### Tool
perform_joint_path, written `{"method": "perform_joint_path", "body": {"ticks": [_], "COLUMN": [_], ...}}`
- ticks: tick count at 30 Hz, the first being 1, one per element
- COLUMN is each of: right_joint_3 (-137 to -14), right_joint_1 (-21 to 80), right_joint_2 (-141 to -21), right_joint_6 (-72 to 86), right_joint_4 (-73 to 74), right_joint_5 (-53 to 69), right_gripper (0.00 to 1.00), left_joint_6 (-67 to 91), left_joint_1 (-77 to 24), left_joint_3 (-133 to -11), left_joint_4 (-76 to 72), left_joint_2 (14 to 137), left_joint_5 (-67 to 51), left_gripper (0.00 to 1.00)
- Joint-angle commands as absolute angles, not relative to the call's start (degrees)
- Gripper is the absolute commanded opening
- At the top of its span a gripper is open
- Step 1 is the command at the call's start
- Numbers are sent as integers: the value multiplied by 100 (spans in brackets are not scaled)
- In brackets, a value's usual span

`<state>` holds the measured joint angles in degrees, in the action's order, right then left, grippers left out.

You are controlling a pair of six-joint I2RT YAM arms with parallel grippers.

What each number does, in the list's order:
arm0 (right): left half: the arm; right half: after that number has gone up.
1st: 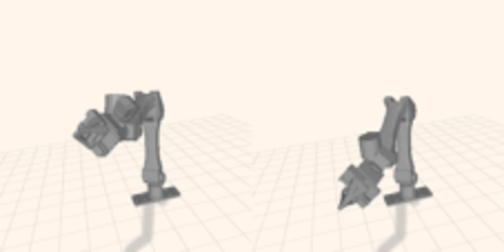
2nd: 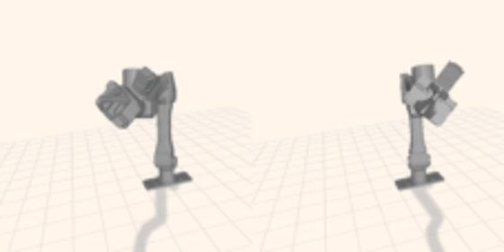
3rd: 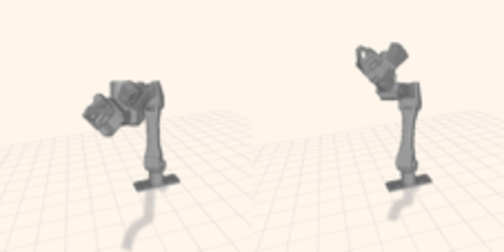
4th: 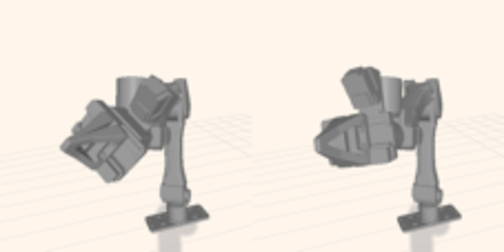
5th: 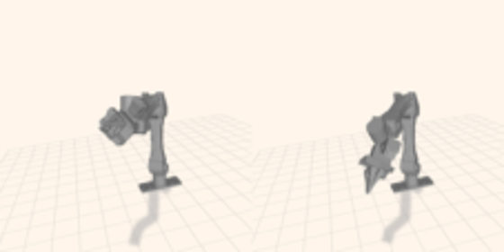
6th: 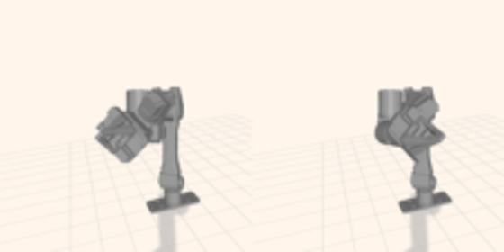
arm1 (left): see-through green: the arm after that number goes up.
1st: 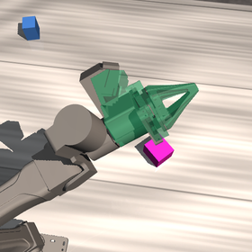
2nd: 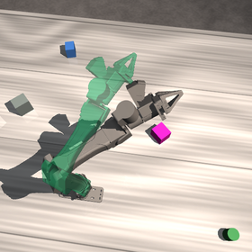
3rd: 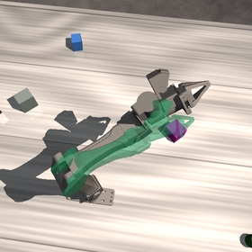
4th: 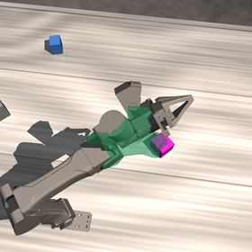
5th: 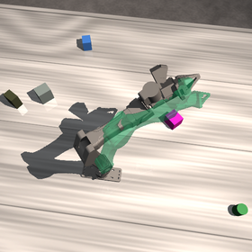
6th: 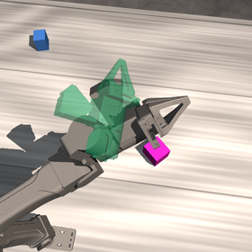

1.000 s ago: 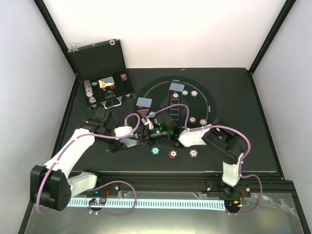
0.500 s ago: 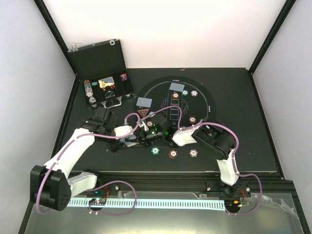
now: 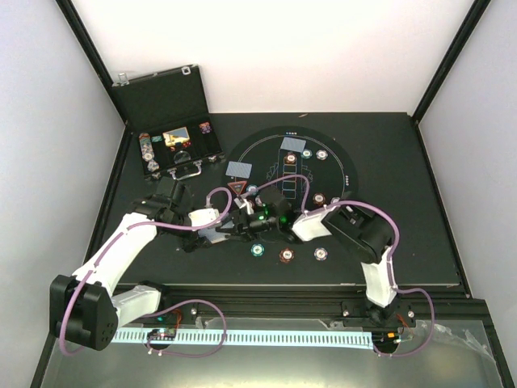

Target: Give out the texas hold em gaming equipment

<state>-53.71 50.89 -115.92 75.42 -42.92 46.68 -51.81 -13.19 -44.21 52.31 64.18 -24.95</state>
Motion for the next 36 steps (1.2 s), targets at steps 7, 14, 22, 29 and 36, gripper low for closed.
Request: {"method": "perform_joint_path", "body": {"ticks": [7, 14, 22, 29, 36], "right_joint_3": [-4902, -4729, -4232, -3581, -3083], "right_joint_1": [4726, 4708, 4226, 2511, 886], "right_joint_2": [-10877, -10605, -9819, -8761, -7992], "right_joint_6": [7062, 7358, 7020, 5543, 4140], "right_joint_4": [-3670, -4139, -3687, -1699, 132], "right_joint_5": [4406, 4427, 4488, 4640, 4416], "right_gripper": [31, 3, 1, 1, 1], "left_joint_6": [-5186, -5186, -5199, -5194, -5214], "left_joint_1": [-1288, -1289, -1284, -1288, -1286], "left_joint_3": [-4670, -4645, -4603, -4614, -4561], "left_joint_4": [5290, 5274, 5247, 5263, 5229], "left_joint_2": [6293, 6294, 6295, 6295, 6306], "left_joint_5": [-2707, -2688, -2646, -2638, -2635], "left_gripper": [2, 2, 2, 2, 2]}}
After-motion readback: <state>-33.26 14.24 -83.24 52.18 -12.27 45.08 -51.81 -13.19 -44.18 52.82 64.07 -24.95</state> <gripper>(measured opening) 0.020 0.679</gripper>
